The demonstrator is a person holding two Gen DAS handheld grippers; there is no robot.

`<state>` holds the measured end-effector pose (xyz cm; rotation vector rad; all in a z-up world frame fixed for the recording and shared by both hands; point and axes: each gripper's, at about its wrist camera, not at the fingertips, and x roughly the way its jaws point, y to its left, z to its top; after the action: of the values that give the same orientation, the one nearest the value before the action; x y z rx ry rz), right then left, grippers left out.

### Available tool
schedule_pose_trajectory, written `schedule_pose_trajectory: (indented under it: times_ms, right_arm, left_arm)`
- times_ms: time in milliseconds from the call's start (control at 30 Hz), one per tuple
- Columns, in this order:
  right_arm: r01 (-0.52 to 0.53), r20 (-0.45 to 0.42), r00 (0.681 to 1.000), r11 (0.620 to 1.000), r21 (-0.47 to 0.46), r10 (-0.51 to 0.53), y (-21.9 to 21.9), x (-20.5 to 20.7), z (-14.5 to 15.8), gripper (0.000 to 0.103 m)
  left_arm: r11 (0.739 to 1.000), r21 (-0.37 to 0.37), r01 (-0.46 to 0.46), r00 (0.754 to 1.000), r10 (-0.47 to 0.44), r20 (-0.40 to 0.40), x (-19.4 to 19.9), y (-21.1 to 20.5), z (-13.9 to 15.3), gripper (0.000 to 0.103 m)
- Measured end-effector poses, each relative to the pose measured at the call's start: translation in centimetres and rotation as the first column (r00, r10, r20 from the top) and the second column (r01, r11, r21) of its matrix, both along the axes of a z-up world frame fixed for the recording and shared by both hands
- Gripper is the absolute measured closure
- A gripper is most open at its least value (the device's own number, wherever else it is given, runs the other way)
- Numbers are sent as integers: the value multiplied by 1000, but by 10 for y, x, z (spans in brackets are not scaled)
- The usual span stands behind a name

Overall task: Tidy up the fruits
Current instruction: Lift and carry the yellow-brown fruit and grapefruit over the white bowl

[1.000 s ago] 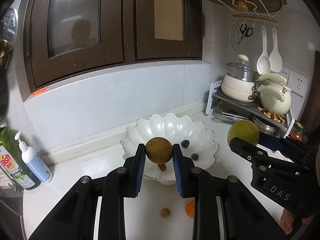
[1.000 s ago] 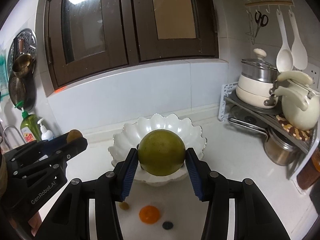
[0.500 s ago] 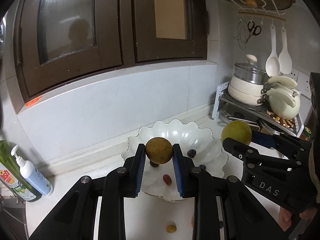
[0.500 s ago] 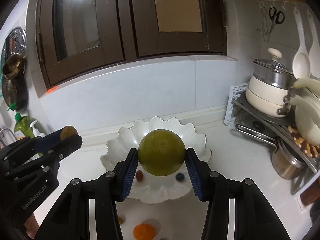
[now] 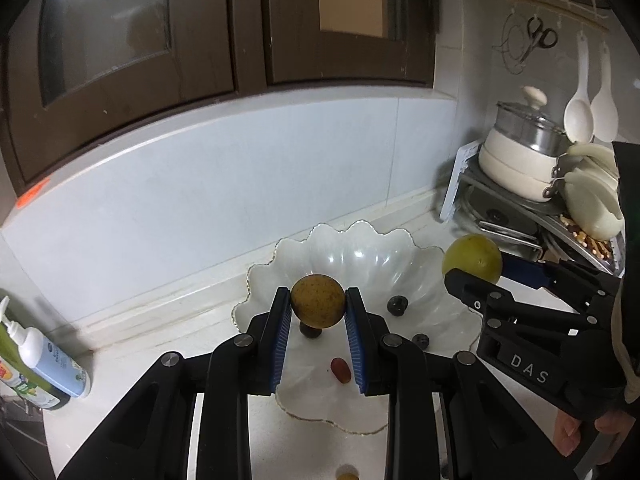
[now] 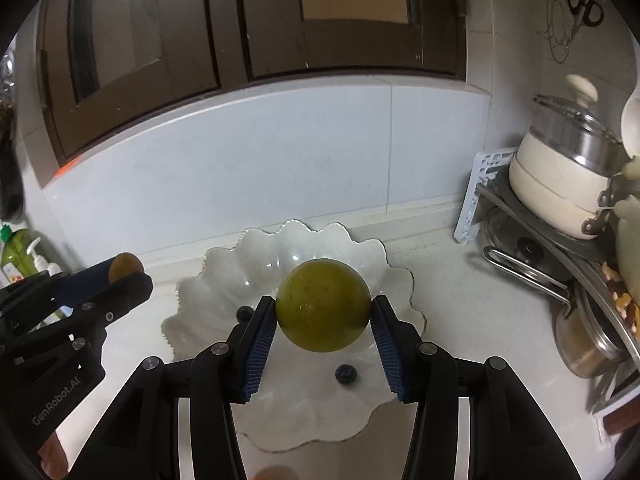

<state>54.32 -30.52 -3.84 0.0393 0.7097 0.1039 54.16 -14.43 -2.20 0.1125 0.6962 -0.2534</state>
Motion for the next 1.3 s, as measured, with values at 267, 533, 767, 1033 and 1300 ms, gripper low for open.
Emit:
schedule_pose_trajectory:
  times_ms: [267, 533, 767, 1033, 1300]
  right_arm:
    - [-5, -84, 996, 1000, 4, 5, -2, 44, -17, 53]
    - [-9, -164, 986, 1000, 4, 10, -3, 77, -39, 53]
    - [-21, -243, 970, 1000, 12, 23, -2, 105, -60, 53]
    - [-12, -288, 957, 1000, 12, 14, -3, 124, -75, 53]
    - [-14, -318, 948, 1000, -1, 13, -2, 133, -85, 53]
  left_arm:
    - [1000, 18, -1, 998, 2, -67, 37, -5, -19, 75]
    - [999, 38, 9, 986, -3, -164, 75, -14, -44, 75]
    - [998, 57, -5, 972, 18, -233, 105, -20, -69, 75]
    - [996, 91, -12, 960, 37, -278, 128, -25, -90, 75]
    - [994, 113, -10, 946, 46, -320, 142, -27, -105, 75]
